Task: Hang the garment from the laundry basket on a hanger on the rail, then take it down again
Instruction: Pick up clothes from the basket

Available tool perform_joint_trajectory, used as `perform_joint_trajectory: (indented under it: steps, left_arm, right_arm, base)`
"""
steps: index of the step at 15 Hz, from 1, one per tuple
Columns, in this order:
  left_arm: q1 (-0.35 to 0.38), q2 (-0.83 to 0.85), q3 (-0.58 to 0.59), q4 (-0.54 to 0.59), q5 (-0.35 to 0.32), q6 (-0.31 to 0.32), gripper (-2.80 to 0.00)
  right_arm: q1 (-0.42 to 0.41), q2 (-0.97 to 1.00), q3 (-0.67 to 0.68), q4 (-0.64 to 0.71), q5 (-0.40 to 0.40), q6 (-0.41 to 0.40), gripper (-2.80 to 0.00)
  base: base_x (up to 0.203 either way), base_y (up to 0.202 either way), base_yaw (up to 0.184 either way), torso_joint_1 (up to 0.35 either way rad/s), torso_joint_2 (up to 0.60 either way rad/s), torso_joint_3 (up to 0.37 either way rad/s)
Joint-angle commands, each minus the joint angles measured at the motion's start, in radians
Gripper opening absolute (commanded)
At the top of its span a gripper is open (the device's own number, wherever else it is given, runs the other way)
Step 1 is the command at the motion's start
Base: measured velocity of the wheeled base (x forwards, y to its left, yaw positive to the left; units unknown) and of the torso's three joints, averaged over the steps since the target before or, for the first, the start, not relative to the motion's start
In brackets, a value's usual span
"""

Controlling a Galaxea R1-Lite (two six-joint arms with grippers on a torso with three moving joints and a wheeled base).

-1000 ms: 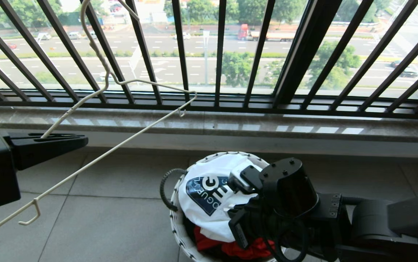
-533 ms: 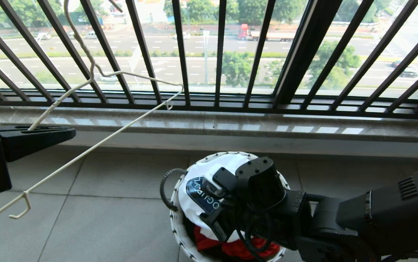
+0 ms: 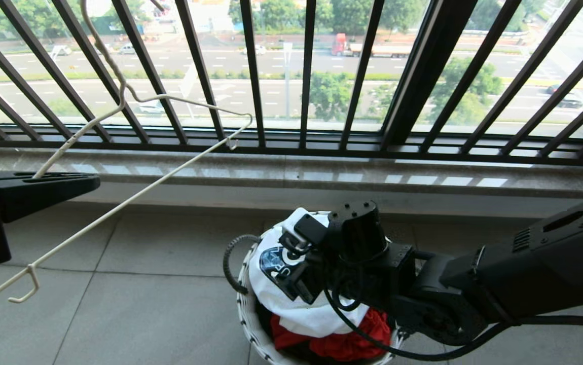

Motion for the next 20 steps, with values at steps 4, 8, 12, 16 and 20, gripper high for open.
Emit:
perform_joint_trajectory:
  steps: [4,8,12,16,20]
  left_arm:
    - [0.007,0.004,0.006,-0.037,-0.001,-0.004,-2.80]
    - [0.013,0.001,0.006,-0.038,-0.001,-0.003,-2.80]
    - [0.019,0.001,0.005,-0.039,-0.001,-0.003,-2.80]
    - [0.019,0.003,0.006,-0.039,-0.001,-0.001,-2.80]
    - [0.017,-0.011,0.004,-0.039,-0.003,0.005,-2.80]
  right_arm:
    - [-0.032,0.062,-0.015,-0.004,0.018,-0.003,0.00]
    - [-0.036,0.070,0.015,0.003,0.020,-0.003,0.00]
    - [-0.036,0.079,0.049,-0.002,0.021,-0.001,0.00]
    - [-0.036,0.040,0.060,-0.002,0.021,-0.001,-2.80]
    - [-0.037,-0.009,0.141,0.002,0.021,-0.009,-2.80]
  base:
    - [0.000,0.000,0.000,0.000,0.00,0.000]
    - [0.000,0.000,0.000,0.000,0.00,0.000]
    - [0.000,0.000,0.000,0.000,0.00,0.000]
    - [0.000,0.000,0.000,0.000,0.00,0.000]
    - [0.000,0.000,0.000,0.000,0.00,0.000]
